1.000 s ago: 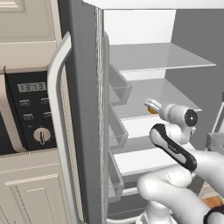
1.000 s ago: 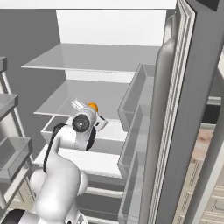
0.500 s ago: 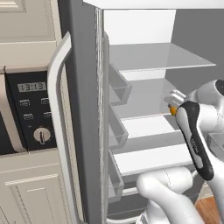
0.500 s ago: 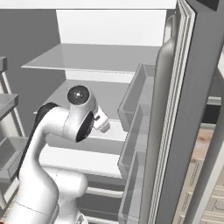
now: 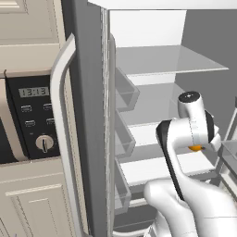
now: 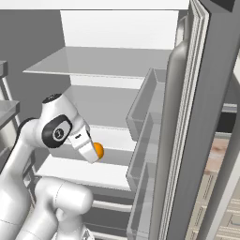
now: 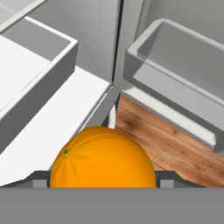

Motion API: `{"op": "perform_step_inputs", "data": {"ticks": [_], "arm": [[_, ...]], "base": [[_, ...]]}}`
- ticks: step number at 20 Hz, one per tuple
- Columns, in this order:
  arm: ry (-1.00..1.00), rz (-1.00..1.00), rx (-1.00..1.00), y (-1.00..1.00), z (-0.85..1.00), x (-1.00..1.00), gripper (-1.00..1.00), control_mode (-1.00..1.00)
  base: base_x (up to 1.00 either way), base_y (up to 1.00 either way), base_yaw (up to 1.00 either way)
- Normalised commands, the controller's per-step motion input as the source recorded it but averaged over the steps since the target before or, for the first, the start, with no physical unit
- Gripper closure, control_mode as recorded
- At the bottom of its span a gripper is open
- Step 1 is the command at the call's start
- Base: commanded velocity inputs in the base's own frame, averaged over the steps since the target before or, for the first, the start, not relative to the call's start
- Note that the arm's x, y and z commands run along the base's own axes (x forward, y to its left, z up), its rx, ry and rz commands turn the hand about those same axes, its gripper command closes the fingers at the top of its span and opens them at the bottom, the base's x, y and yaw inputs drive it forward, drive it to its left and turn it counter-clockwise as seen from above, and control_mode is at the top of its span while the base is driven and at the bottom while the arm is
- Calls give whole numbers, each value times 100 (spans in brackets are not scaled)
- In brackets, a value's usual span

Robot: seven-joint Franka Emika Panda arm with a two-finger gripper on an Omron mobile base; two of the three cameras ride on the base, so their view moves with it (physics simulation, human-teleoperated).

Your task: Place the cold items (eggplant and orange) from the fridge in one tupperware on the dining counter. Place the warm items (hot dog and kebab skewer) in the stove area in another tupperware.

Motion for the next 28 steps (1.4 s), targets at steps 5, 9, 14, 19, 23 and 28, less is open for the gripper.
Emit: {"op": "perform_step_inputs", "data": {"ticks": [5,9,14,19,23,28], "arm": [[8,-15,-3,-18,-83,-49,100,-100],[0,0,0,0,-31,3,100,-100],[0,0,0,-5,-12,4,100,-100],[0,0,0,0,-1,-2,100,100],[0,0,0,0,0,0,100,100],[0,0,0,0,0,0,100,100]], "base": [[0,0,0],[0,0,0],[0,0,0],[-15,-6,-5],[-49,-19,-35],[-52,-6,-48]]}}
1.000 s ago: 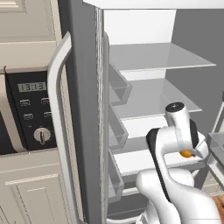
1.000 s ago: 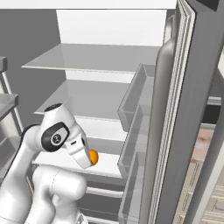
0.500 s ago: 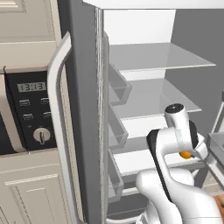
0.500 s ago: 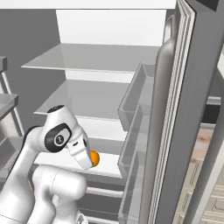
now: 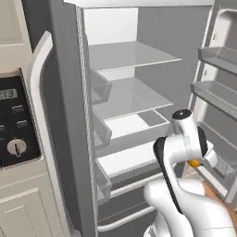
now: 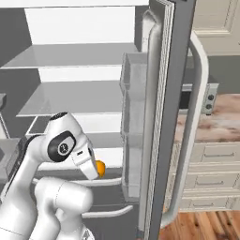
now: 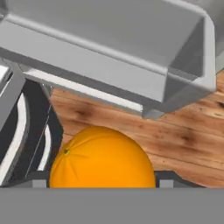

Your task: Place the cold items (eggplant and orange) from the fridge in one tupperware on the dining counter. Place the warm items (hot dog and kebab skewer) in the stove area in another tupperware.

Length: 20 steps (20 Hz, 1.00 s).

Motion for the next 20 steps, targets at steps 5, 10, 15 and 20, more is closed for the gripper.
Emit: {"op": "perform_step_inputs", "data": {"ticks": [5,10,15,20], "arm": [[0,0,0,0,0,0,100,100],[0,0,0,0,0,0,100,100],[0,0,0,0,0,0,100,100],[0,0,0,0,0,0,100,100]], "base": [[-79,-1,-57],[-99,-10,-49],[-100,-14,-40],[-100,-7,-37]]}}
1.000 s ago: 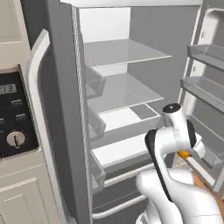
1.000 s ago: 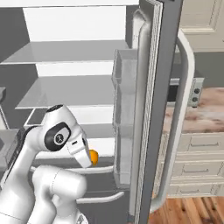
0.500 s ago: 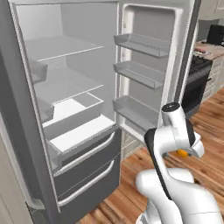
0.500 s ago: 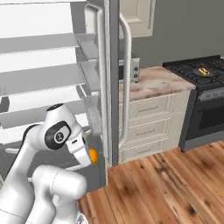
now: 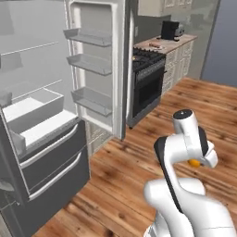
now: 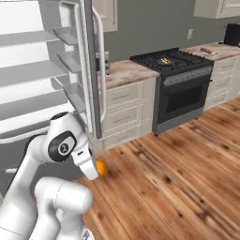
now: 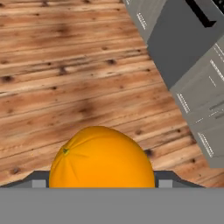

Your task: Place the cold items (eggplant and orange) from the fridge in one tupperware on the dining counter. Place the warm items (hot dog and kebab skewer) in the stove area in another tupperware.

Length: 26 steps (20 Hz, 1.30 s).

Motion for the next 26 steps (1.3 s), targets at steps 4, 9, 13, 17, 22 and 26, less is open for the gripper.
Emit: {"op": "perform_step_inputs", "data": {"ticks": [4,9,13,17,22,26], "arm": [[0,0,0,0,0,0,100,100],[0,0,0,0,0,0,100,100],[0,0,0,0,0,0,100,100],[0,0,0,0,0,0,100,100],[0,0,0,0,0,0,100,100],[0,0,0,0,0,0,100,100]], "base": [[-99,11,-29],[-99,18,-41],[-99,13,-47],[-100,8,-45],[-94,2,-42],[-99,0,-39]]}}
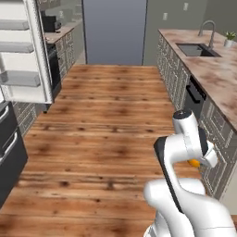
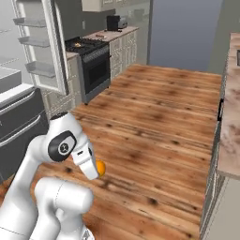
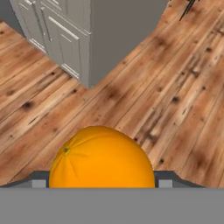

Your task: Place the cold items (eggplant and orange) from the fridge in one tupperware on the dining counter. Place the warm items (hot dog and kebab skewer) in the stove area in another tupperware.

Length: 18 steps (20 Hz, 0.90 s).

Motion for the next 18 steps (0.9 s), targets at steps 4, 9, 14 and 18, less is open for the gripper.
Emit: {"op": "perform_step_inputs", "data": {"ticks": [4,9,14,18], "arm": [[0,0,0,0,0,0,100,100],[0,0,0,0,0,0,100,100],[0,0,0,0,0,0,100,100],[0,0,0,0,0,0,100,100]], "base": [[-76,-12,-31],[-37,-89,-9],[-9,-100,-2],[0,-100,-2]]}}
